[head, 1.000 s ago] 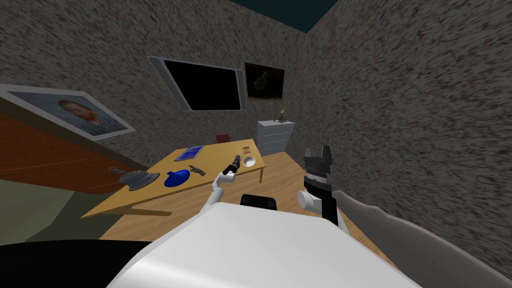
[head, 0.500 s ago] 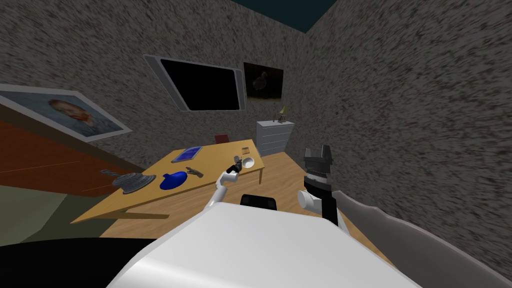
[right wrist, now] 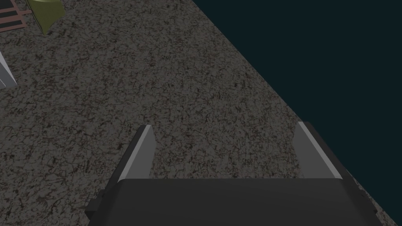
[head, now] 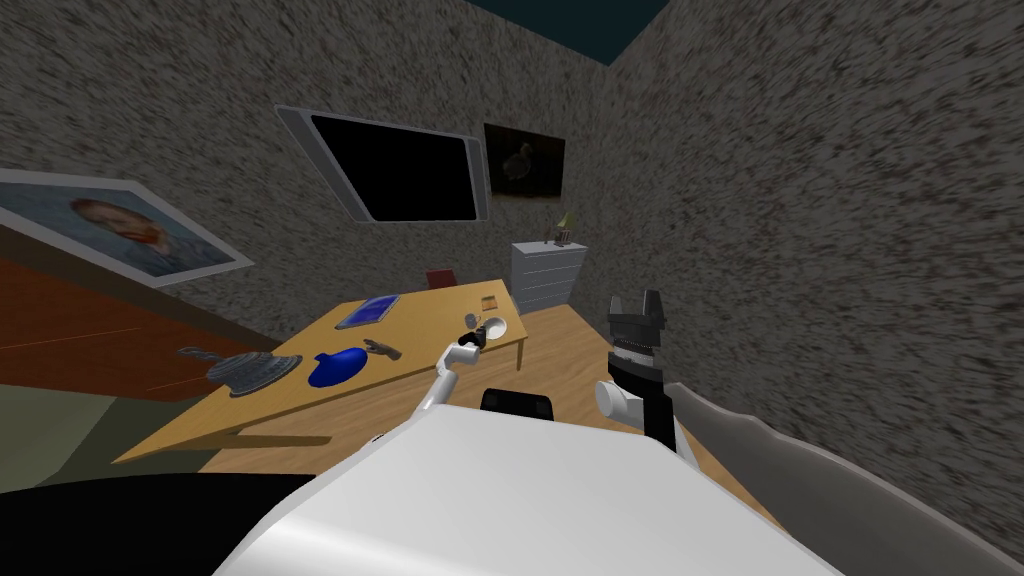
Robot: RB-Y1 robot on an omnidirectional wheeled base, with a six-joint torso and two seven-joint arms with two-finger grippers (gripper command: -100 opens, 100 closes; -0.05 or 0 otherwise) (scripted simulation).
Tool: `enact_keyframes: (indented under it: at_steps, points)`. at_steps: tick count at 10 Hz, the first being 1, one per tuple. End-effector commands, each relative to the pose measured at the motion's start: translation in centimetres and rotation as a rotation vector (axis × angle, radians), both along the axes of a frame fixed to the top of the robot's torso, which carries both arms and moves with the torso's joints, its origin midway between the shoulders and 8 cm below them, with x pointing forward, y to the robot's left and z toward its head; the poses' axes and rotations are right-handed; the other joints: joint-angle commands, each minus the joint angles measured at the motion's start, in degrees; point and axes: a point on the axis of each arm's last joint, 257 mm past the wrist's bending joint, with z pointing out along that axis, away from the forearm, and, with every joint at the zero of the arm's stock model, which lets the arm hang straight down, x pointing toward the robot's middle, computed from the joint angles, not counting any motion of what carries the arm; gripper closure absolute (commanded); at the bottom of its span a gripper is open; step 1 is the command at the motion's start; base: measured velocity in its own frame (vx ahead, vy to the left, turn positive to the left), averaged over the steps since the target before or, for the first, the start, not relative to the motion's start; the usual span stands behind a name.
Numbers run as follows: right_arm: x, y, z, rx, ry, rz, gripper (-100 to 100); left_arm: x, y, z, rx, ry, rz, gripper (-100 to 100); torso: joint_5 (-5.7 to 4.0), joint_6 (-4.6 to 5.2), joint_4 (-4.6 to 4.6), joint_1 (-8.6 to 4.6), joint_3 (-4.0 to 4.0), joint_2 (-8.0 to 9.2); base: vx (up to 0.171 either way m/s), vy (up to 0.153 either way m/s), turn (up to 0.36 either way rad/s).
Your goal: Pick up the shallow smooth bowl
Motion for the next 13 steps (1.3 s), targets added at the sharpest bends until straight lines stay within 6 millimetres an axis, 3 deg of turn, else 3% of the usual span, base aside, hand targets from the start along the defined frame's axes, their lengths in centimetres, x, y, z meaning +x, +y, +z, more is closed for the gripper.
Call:
enact_keyframes:
  at_steps: [1, 5, 9, 10, 11, 13]
  points:
    - [0.0, 0.0, 0.0, 0.0, 0.0, 0.0, 0, -0.8, -0.5, -1.2, -0.006, 0.055, -0.001, -100, 0.0, 0.0, 0.0, 0.0, 0.0, 0.0, 0.036, -0.015, -0.009]
    - [0.0, 0.0, 0.0, 0.0, 0.0, 0.0, 0, -2.6, -1.7, -3.7, -0.017, 0.179, -0.003, -100, 0.0, 0.0, -0.01, 0.01, -0.03, -0.06, 0.06, -0.013, -0.016]
    - [0.0, 0.0, 0.0, 0.0, 0.0, 0.0, 0, -3.3, -2.5, -4.5, -0.024, 0.222, -0.005, -100, 0.02, 0.0, 0.01, 0.08, 0.03, 0.05, 0.034, 0.002, -0.006]
    - [0.0, 0.0, 0.0, 0.0, 0.0, 0.0, 0, -3.3, -2.5, -4.5, -0.025, 0.226, -0.005, 0, 0.01, -0.01, 0.02, 0.07, 0.06, 0.12, 0.0, 0.0, 0.0]
    - [0.0, 0.0, 0.0, 0.0, 0.0, 0.0, 0, -2.9, -2.0, -5.0, -0.025, 0.225, 0.007, -100, 0.01, 0.0, 0.04, 0.07, 0.09, 0.17, -0.011, -0.001, -0.067]
    - [0.0, 0.0, 0.0, 0.0, 0.0, 0.0, 0, -2.4, -1.5, -5.4, -0.026, 0.225, 0.018, -100, 0.01, 0.01, 0.05, 0.07, 0.15, 0.26, -0.023, 0.002, -0.081]
